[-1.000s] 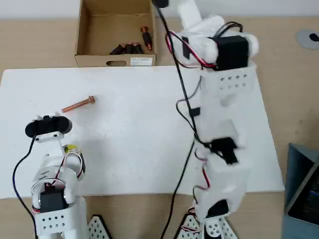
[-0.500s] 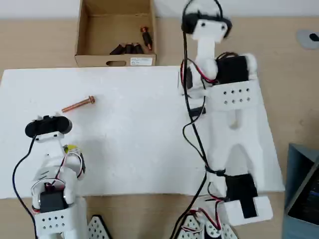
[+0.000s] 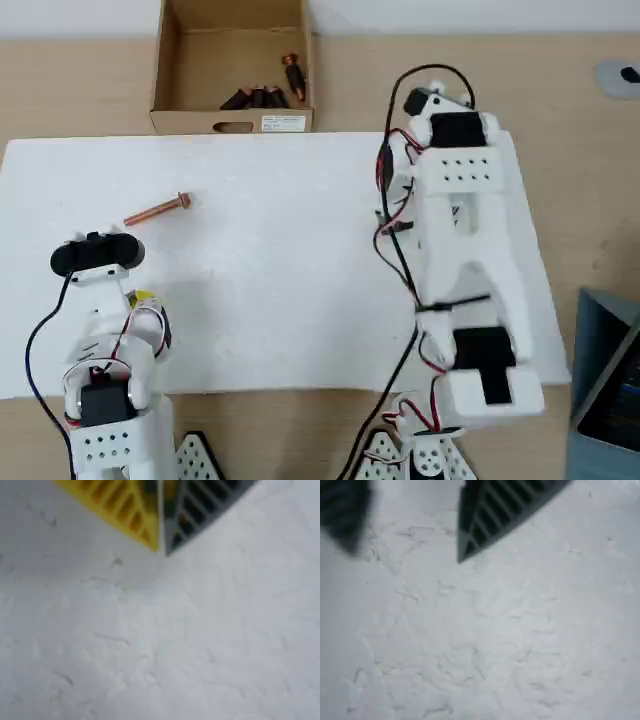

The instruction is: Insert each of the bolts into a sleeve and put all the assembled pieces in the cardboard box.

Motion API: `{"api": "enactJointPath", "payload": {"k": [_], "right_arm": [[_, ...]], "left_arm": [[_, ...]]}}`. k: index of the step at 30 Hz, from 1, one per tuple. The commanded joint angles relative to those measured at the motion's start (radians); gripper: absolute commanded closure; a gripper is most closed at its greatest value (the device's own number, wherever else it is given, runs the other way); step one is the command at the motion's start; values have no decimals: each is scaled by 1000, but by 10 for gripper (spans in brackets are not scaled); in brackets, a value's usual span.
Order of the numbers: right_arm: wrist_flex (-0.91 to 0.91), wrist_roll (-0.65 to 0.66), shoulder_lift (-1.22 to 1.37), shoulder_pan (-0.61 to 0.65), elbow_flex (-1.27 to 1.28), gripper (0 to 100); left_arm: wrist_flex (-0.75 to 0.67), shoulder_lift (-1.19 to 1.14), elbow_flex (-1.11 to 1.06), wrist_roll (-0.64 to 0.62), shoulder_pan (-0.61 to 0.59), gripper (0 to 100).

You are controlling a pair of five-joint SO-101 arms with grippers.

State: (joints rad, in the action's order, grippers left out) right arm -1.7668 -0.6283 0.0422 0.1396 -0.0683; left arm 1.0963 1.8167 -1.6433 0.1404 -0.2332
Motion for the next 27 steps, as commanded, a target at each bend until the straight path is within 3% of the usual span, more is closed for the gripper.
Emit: {"api": "enactJointPath", "payload": {"k": [1, 27], "right_arm": [[31, -14, 53, -7, -16, 803], [72, -8, 668, -7, -587, 803]], "left_arm": [[-5, 8, 3, -2, -6, 998], [-5, 8, 3, -2, -6, 998]]}}
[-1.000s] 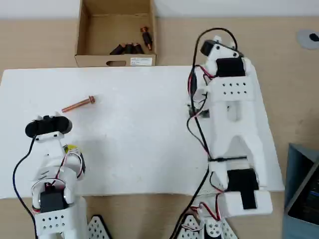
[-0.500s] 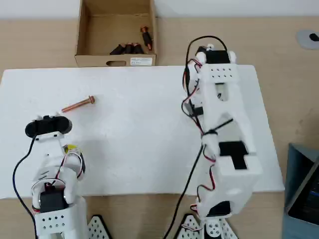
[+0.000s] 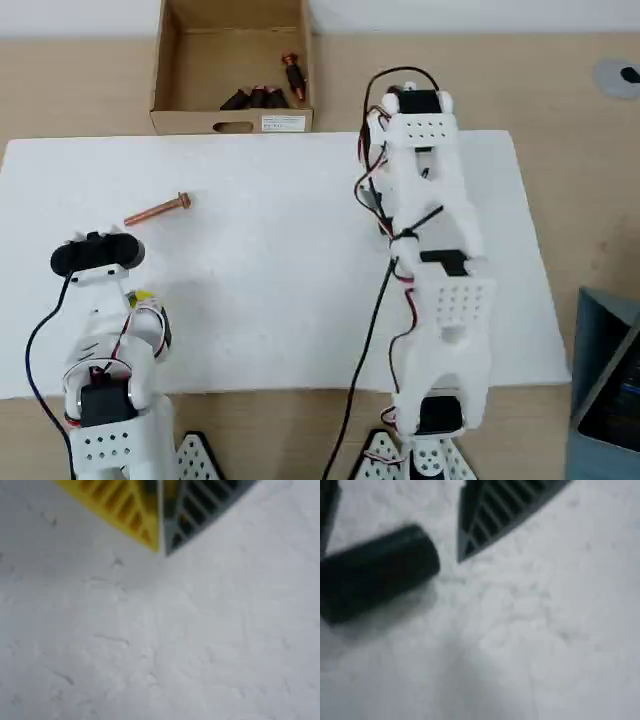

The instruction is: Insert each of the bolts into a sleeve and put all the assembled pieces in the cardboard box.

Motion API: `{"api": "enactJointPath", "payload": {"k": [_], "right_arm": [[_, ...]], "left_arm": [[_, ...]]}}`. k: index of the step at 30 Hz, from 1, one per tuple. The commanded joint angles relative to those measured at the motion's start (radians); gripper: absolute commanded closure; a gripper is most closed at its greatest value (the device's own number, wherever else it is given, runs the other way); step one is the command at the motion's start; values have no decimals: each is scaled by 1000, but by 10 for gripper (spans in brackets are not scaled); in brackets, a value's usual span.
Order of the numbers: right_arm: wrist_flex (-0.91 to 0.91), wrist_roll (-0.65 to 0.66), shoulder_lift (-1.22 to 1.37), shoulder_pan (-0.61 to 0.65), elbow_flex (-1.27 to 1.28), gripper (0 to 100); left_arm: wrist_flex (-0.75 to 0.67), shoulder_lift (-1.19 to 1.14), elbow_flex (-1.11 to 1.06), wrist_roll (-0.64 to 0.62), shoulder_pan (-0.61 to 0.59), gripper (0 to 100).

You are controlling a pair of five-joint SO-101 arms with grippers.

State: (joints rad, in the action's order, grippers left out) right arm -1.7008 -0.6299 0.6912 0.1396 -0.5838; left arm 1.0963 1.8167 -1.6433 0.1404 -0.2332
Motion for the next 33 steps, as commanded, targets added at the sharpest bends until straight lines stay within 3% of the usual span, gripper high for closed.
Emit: {"api": "enactJointPath", "payload": {"k": [1, 23, 33], "right_arm": [[6, -8, 31, -7, -79, 803], [-81, -3, -16, 16, -197, 803], [-80, -3, -150, 33, -21, 803]], "left_arm": [[-5, 8, 3, -2, -6, 998], [-5, 8, 3, -2, -5, 998], [-5, 8, 3, -2, -5, 998]]}}
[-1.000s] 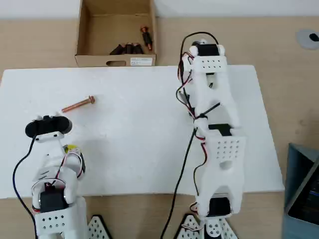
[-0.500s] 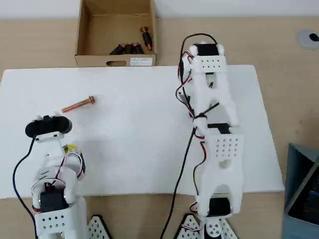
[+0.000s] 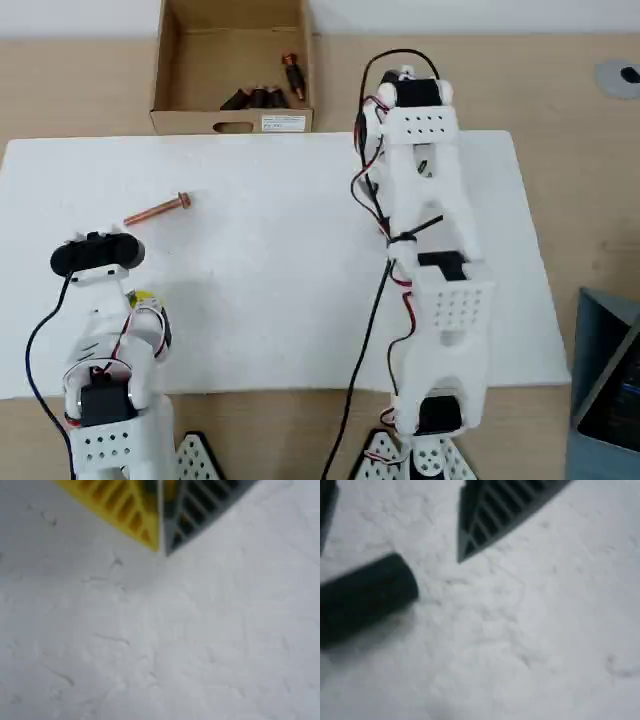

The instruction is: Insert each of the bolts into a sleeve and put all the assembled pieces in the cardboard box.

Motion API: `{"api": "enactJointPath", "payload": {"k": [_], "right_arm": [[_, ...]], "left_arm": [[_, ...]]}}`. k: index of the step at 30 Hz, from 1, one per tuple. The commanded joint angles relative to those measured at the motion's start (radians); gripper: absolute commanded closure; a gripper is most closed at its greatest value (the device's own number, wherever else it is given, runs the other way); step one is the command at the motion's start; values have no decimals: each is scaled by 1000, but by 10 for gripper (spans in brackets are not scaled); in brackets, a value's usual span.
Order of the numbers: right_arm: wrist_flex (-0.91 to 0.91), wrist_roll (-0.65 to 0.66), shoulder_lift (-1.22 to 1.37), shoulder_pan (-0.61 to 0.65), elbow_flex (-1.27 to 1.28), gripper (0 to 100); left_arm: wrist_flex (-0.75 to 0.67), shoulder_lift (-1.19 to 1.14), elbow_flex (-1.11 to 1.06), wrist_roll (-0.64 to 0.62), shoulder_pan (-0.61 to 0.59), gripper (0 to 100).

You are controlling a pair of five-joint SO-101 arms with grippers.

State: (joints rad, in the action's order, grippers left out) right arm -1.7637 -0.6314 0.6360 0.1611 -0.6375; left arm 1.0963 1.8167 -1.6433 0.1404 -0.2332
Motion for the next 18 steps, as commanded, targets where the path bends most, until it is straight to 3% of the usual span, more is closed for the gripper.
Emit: {"api": "enactJointPath", "payload": {"k": [1, 18], "right_arm": [[-14, -2, -96, 10, 47, 803], [141, -5, -96, -15, 225, 803]], "left_arm": [[-5, 8, 3, -2, -5, 998], [-5, 8, 3, -2, -5, 998]]}}
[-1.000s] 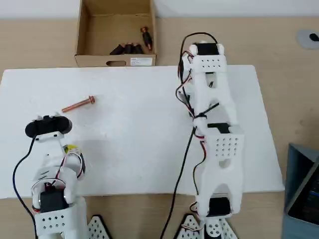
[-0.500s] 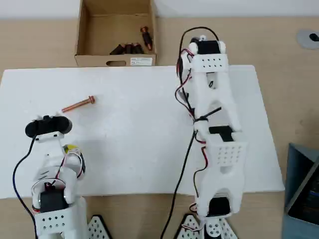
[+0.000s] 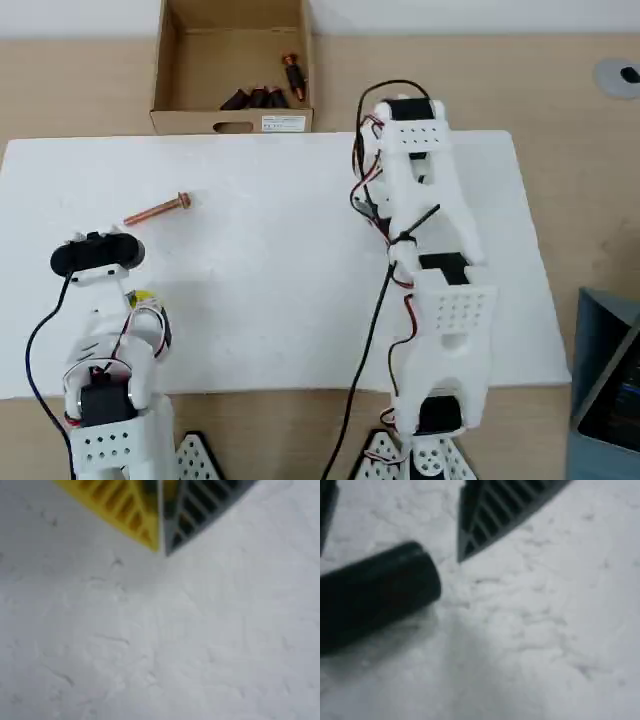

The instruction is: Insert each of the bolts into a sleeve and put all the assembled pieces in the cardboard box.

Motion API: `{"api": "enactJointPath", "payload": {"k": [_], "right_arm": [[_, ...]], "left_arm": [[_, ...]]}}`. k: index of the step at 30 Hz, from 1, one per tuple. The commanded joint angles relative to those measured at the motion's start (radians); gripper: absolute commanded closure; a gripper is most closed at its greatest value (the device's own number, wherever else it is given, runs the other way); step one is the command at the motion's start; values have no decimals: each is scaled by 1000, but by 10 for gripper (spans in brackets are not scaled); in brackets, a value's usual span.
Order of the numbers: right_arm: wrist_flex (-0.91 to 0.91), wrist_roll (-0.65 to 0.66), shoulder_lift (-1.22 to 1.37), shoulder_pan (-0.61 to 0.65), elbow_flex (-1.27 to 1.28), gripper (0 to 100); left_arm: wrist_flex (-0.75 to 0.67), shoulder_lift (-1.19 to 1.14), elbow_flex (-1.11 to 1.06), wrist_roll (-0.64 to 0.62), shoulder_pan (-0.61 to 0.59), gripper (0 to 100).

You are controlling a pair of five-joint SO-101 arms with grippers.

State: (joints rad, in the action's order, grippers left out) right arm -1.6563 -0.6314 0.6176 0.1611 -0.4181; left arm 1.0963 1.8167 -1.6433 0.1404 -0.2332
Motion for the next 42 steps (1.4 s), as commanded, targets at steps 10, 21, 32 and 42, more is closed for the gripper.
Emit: {"api": "enactJointPath", "payload": {"k": [10, 21, 32, 42], "right_arm": [[106, -2, -76, -65, 67, 802], [123, -6, -8, -94, 70, 803], [115, -8, 27, -94, 25, 981], [-9, 0, -76, -64, -79, 989]], "left_arm": [[-5, 8, 3, -2, -5, 998], [-5, 8, 3, -2, -5, 998], [-5, 8, 3, -2, -6, 998], [-5, 8, 3, -2, 0, 998]]}}
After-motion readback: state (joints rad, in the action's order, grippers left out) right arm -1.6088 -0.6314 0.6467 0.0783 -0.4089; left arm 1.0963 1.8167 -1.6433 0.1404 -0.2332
